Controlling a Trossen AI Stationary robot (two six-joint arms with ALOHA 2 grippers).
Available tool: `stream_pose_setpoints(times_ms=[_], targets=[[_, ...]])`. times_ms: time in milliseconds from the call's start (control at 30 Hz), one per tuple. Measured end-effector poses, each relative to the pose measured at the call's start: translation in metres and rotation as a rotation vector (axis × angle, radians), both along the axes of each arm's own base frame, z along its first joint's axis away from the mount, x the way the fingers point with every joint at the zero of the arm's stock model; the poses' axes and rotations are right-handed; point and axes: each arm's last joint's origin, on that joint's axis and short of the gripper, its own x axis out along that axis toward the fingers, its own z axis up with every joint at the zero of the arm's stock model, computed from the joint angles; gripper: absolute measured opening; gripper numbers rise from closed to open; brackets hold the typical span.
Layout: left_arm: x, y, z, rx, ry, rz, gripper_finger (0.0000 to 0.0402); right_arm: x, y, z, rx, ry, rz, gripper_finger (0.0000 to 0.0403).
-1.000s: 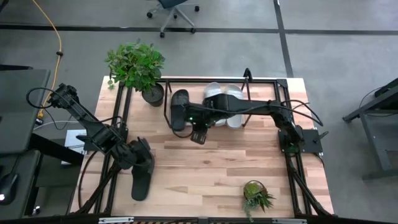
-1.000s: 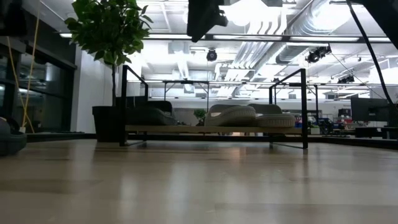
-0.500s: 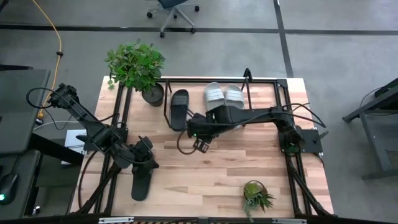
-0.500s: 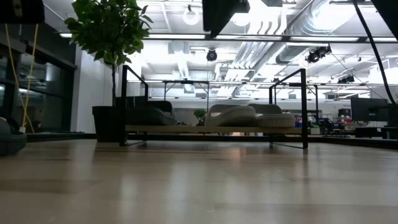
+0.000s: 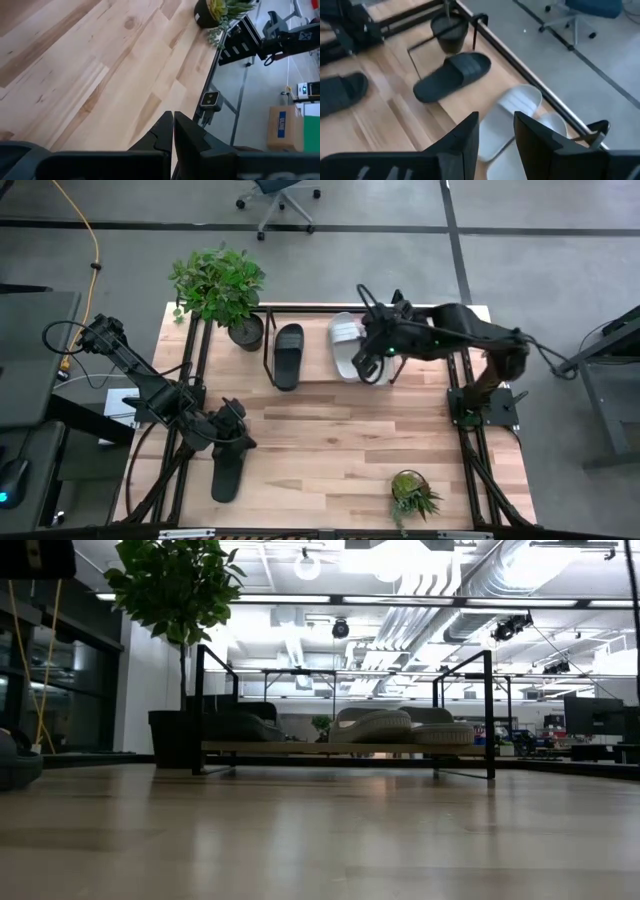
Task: Pick and place slides into the shelf
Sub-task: Adjust the slippers on the shelf
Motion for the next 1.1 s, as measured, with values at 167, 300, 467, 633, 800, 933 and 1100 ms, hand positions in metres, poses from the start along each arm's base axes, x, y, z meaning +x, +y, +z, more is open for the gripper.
stream_pose_setpoints(times_ms=[167, 300, 467, 633, 800, 933, 1100], targets=[[0.0, 0.001, 0.0, 0.022, -0.015, 0.029, 0.0005, -0.008, -0.012, -0.032, 0.039, 0.032, -0.009, 0.0114], [0.001, 0.002, 0.0, 0.024, -0.025, 0.071, 0.0005, -0.011, -0.033, -0.065, 0.108, -0.023, 0.031, 0.0114], [0.001, 0.003, 0.001, 0.031, -0.039, 0.112, 0.0005, -0.021, -0.079, -0.084, 0.184, -0.053, 0.043, 0.0114], [0.001, 0.004, 0.001, 0.016, -0.05, 0.167, 0.0005, -0.023, -0.115, -0.1, 0.204, 0.049, 0.083, 0.0114], [0.001, 0.005, 0.001, -0.012, -0.05, 0.205, 0.0005, -0.008, -0.145, -0.121, 0.213, 0.101, 0.155, 0.0114], [0.001, 0.005, 0.001, -0.035, -0.049, 0.224, 0.0005, 0.008, -0.161, -0.149, 0.2, 0.214, 0.196, 0.0114], [0.001, 0.005, 0.0, -0.036, -0.046, 0.227, 0.0005, 0.026, -0.171, -0.169, 0.165, 0.315, 0.236, 0.0114]])
